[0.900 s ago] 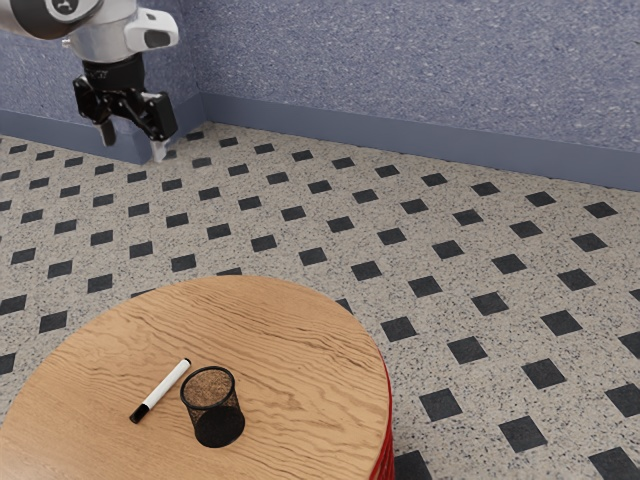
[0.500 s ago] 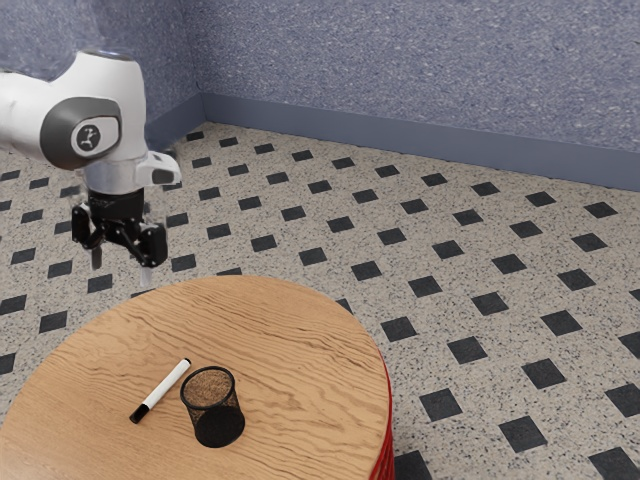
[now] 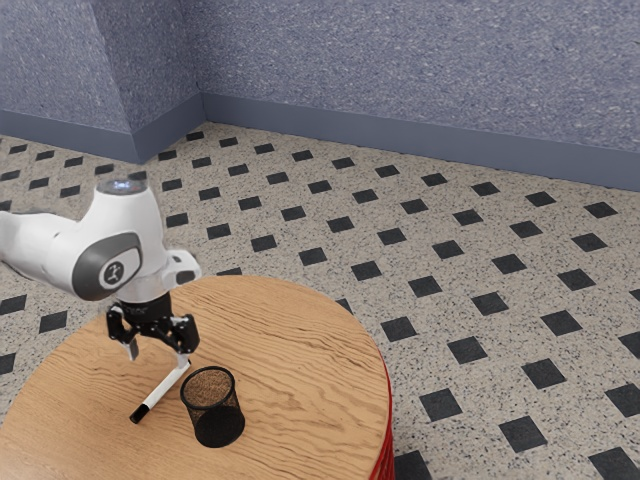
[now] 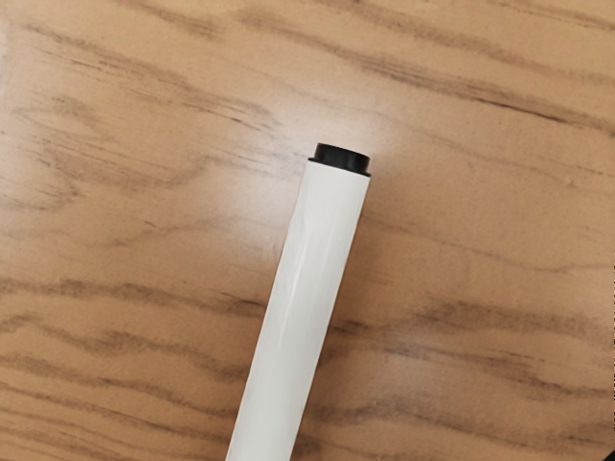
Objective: Put the marker into the pen holder.
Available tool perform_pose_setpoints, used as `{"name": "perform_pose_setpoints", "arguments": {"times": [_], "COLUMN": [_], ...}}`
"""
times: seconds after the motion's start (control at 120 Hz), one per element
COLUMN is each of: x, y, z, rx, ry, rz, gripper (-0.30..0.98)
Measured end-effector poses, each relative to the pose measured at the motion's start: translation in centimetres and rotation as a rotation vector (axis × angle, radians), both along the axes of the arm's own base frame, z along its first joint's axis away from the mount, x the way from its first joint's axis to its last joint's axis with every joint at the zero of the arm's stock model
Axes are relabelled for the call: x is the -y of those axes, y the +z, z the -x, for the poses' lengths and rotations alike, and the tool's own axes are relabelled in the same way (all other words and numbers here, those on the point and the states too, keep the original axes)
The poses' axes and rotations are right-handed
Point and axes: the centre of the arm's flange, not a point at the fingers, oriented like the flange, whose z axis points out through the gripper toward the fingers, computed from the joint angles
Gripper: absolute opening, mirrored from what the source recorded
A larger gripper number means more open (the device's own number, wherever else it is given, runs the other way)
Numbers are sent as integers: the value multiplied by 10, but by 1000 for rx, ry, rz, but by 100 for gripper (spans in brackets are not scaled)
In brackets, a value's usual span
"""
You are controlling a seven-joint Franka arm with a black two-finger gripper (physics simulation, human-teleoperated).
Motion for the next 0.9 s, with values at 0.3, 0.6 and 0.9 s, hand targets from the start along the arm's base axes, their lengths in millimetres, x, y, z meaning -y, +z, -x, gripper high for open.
{"name": "perform_pose_setpoints", "arguments": {"times": [0.3, 0.6, 0.9], "x": [-5, -1, 1], "y": [-18, -23, -37], "z": [4, 0, -7], "rx": [31, 43, 63], "ry": [-48, -126, -160], "rz": [4, 7, 30], "gripper": [62, 29, 31]}}
